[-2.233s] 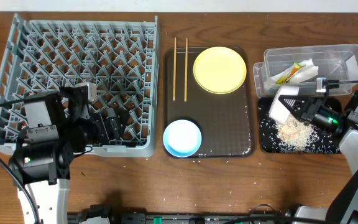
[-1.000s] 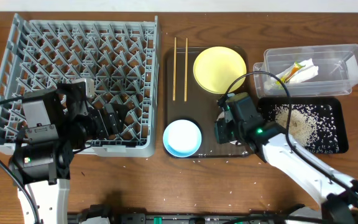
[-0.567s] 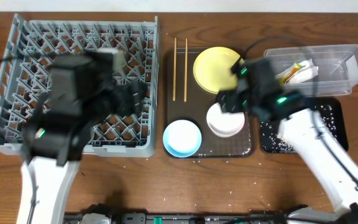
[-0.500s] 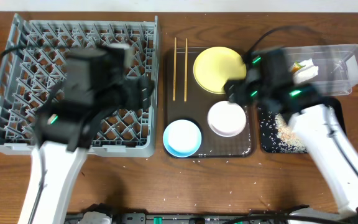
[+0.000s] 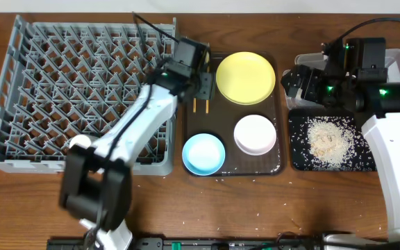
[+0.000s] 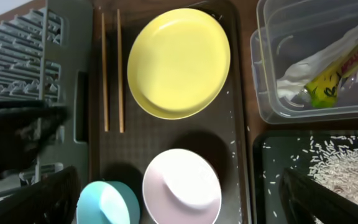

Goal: Sort waste into correct bins and load items into the dishwasher
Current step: 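Grasp one wooden chopstick with the left gripper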

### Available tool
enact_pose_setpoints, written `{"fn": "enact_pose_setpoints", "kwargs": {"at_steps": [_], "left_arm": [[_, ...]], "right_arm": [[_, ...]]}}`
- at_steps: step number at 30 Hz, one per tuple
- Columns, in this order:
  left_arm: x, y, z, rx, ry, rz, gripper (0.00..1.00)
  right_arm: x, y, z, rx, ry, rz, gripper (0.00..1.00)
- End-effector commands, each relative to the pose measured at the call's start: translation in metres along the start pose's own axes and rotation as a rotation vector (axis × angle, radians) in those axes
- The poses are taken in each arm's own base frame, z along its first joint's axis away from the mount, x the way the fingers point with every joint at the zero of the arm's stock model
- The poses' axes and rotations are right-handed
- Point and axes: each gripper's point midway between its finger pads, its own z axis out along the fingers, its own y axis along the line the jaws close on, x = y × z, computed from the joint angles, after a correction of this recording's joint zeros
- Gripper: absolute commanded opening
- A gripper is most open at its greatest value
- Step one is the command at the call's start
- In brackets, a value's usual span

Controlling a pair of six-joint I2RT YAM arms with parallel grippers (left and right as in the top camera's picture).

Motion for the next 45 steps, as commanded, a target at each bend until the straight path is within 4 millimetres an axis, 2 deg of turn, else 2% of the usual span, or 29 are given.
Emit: {"fn": "enact_pose_setpoints", "kwargs": {"at_steps": [1, 2, 4, 6, 10, 14, 17, 24, 27, 28, 30, 38, 40, 42, 45], "left_arm": [[-0.007, 0.007, 0.03, -0.063, 0.01, -0.015, 0.63], [-0.006, 0.006, 0.038, -0.062, 0.016, -0.014, 0.59], [-0.007, -0.001, 0.052, -0.051, 0.002, 0.005, 0.58], [-0.01, -0.006, 0.059, -0.06, -0.02, 0.043, 0.52], [-0.014, 0.001, 0.067, -0.155, -0.061, 0.058, 0.47], [0.0, -0.004, 0.083, -0.144, -0.024, 0.068, 0.45], [0.018, 0.002, 0.102, -0.166, 0.028, 0.074, 0.38], [0.033, 0.006, 0.115, -0.177, 0.068, 0.049, 0.3], [0.047, 0.008, 0.123, -0.177, 0.11, 0.014, 0.24], [0.044, 0.002, 0.12, -0.145, 0.109, 0.01, 0.19], [0.038, -0.004, 0.114, -0.115, 0.097, 0.006, 0.15], [-0.008, -0.016, 0.058, -0.07, -0.03, -0.015, 0.1], [-0.02, -0.012, 0.037, -0.083, -0.065, -0.023, 0.1], [-0.035, 0.003, 0.003, -0.14, -0.12, -0.04, 0.1], [-0.041, 0.024, -0.031, -0.206, -0.144, -0.062, 0.1]], "right_arm": [[-0.001, 0.003, -0.002, -0.014, 0.001, 0.007, 0.99], [0.001, 0.002, -0.002, -0.012, 0.006, 0.009, 0.99], [0.003, 0.002, -0.002, -0.008, 0.014, 0.012, 0.99], [0.004, 0.001, -0.002, -0.007, 0.02, 0.014, 0.99], [0.005, 0.001, -0.002, -0.006, 0.023, 0.015, 0.99], [0.005, 0.001, -0.002, -0.005, 0.023, 0.015, 0.99], [0.005, 0.001, -0.002, -0.005, 0.024, 0.015, 0.99], [0.005, 0.001, -0.002, -0.005, 0.024, 0.016, 0.99], [0.006, 0.001, -0.002, -0.004, 0.027, 0.017, 0.99], [0.007, 0.0, -0.002, -0.004, 0.03, 0.018, 0.99], [0.007, 0.0, -0.002, -0.003, 0.032, 0.018, 0.99], [0.01, -0.001, -0.002, 0.001, 0.044, 0.023, 0.99], [0.011, -0.001, -0.002, 0.002, 0.048, 0.024, 0.99], [0.012, -0.001, -0.002, 0.003, 0.051, 0.025, 0.99], [0.012, -0.001, -0.002, 0.003, 0.051, 0.025, 0.99]]}}
